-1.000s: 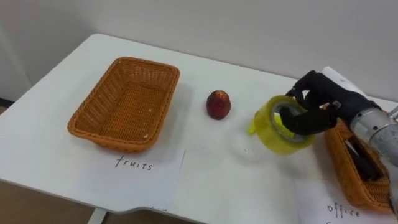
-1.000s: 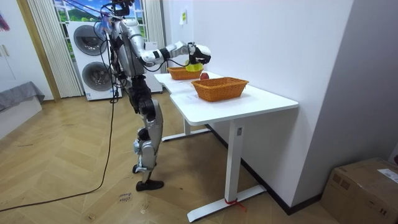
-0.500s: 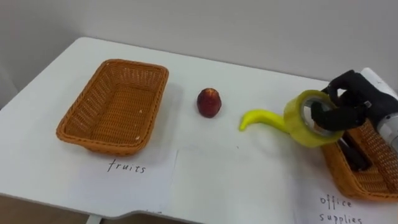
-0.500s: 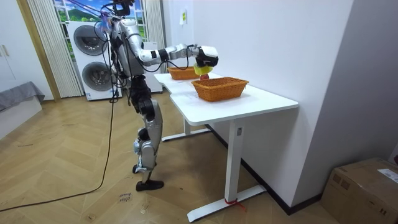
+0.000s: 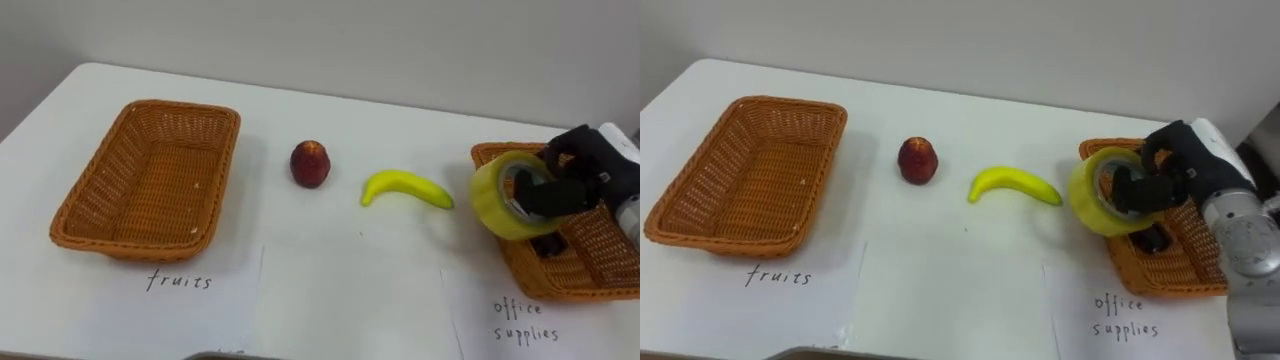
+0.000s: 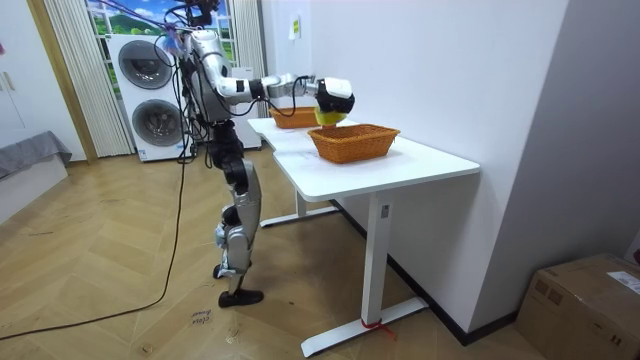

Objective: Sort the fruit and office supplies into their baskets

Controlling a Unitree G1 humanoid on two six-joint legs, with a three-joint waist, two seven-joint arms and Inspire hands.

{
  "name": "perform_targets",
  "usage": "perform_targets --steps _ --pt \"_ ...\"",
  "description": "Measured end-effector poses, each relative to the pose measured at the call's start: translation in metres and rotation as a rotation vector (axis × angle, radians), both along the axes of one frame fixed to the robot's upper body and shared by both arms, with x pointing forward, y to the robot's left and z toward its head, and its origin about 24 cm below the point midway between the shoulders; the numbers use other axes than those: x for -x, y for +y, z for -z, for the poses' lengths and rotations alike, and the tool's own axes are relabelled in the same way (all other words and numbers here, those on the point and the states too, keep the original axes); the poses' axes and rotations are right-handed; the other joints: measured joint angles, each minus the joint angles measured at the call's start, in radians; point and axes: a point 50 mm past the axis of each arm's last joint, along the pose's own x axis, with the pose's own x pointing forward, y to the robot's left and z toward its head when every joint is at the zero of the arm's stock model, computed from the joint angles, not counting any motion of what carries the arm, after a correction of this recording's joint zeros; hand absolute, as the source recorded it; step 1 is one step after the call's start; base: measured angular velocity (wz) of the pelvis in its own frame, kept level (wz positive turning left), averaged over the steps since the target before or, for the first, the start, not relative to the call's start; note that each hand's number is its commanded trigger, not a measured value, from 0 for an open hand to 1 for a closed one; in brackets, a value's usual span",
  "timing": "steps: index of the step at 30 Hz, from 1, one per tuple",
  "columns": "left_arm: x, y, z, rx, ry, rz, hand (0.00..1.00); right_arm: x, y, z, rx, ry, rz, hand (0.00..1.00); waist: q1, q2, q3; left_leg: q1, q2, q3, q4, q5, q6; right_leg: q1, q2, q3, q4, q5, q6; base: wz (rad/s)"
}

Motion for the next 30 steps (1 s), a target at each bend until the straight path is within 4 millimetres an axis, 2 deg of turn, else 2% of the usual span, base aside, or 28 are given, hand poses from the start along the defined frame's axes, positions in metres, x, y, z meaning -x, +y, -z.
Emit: perform_targets --steps 10,20,29,30 --pt "0.006 -0.001 0.001 0.020 -0.005 -0.064 0.00 0.003 -0.008 0.012 -0.015 0.053 0.033 1.00 -0.009 0.008 -0.0030 0.016 0.004 0.026 -0.011 0.000 0.000 -0.002 0.004 0.023 0.002 0.001 -0.001 -0.07" --pt "0.006 0.000 0.000 0.013 -0.008 -0.068 0.00 0.005 -0.013 0.016 -0.011 0.076 0.049 1.00 -0.019 0.016 -0.0039 0.032 0.006 0.034 -0.012 0.000 -0.001 0.000 0.005 0.027 0.000 0.002 -0.001 -0.01" --pt "0.006 0.000 0.000 0.012 -0.006 -0.067 0.00 0.007 -0.015 0.018 -0.012 0.099 0.052 1.00 -0.032 0.019 -0.0053 0.032 0.018 0.033 -0.010 -0.004 -0.008 -0.003 0.018 0.033 -0.002 0.009 -0.011 -0.03" --pt "0.007 0.000 0.000 0.012 -0.005 -0.067 0.00 0.007 -0.015 0.018 -0.007 0.101 0.051 0.98 -0.030 0.020 -0.0060 0.032 0.018 0.033 -0.010 -0.004 -0.008 -0.003 0.018 0.036 -0.002 0.009 -0.011 -0.04"
